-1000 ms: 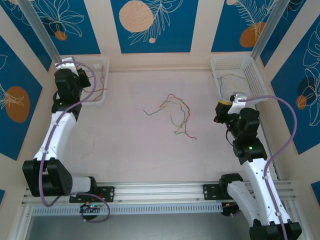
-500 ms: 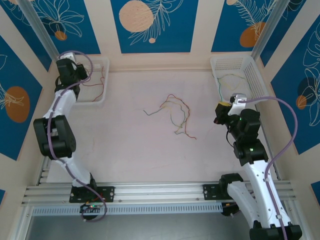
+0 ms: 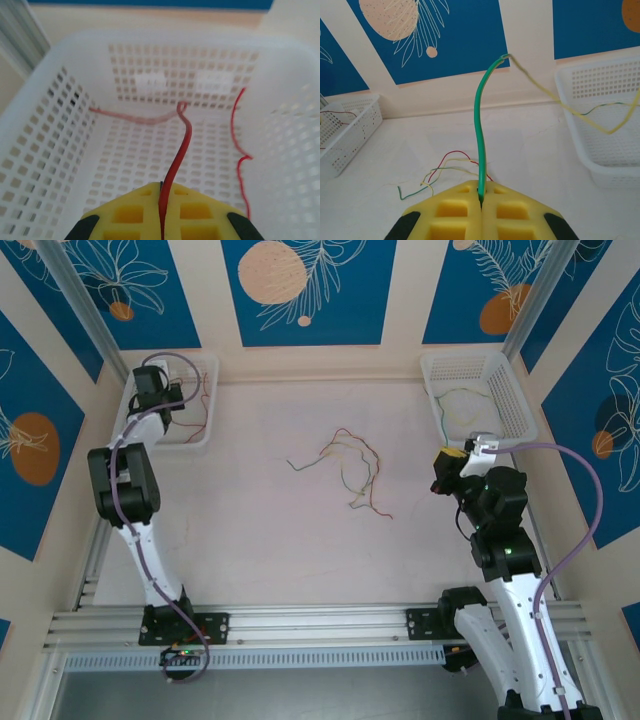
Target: Untangle the cables
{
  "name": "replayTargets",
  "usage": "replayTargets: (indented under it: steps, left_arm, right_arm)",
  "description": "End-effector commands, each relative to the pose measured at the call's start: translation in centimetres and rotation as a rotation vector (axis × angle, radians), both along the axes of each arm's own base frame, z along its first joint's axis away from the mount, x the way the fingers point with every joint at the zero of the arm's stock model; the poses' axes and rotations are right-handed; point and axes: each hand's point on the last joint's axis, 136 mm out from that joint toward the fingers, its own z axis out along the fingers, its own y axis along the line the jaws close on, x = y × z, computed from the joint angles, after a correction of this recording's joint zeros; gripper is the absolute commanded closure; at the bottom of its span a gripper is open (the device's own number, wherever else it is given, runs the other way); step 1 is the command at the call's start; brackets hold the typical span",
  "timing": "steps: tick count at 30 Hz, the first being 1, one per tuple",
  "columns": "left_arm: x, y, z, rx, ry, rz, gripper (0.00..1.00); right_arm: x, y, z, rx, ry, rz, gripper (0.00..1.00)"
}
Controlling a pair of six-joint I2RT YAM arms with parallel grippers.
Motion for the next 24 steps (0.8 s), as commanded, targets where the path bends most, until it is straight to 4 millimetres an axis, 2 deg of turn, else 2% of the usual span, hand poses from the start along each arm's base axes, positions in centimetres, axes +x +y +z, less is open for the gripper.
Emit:
replayTargets:
  steps: [1,4,7,19,22,24]
  left_arm:
    - [-0.4,2.1,-1.4,-0.026,0.117,0.099,1.0]
    - [-0.5,2.0,-4.1,-0.116,0.212,0.11,1.0]
    - [-0.6,1.9,-5.4,-0.136,0.234,0.111,1.0]
    - [-1.8,3.3,-8.2,-0.255,0.387,0.197,1.0]
    - [-2.1,3.4,-8.7,-0.284,0.407,0.207,0.97]
    - [-2.3,3.3,-8.5,-0.291,0.405,0.206,0.92]
  right_arm:
    - [-0.5,0.5,2.1,-0.003,-0.054,0.031,1.0]
    - [-0.5,0.6,2.2,-0.002,-0.059,0.034,1.0]
    - [-0.6,0.6,2.5,-0.002,-0.065,0.037,1.0]
    - [-0.9,0.5,2.7,-0.003,-0.07,0.032,1.0]
    - [-0.9,0.6,2.7,-0.005,-0.07,0.034,1.0]
    - [-0.9,0.5,2.7,-0.008,-0.069,0.032,1.0]
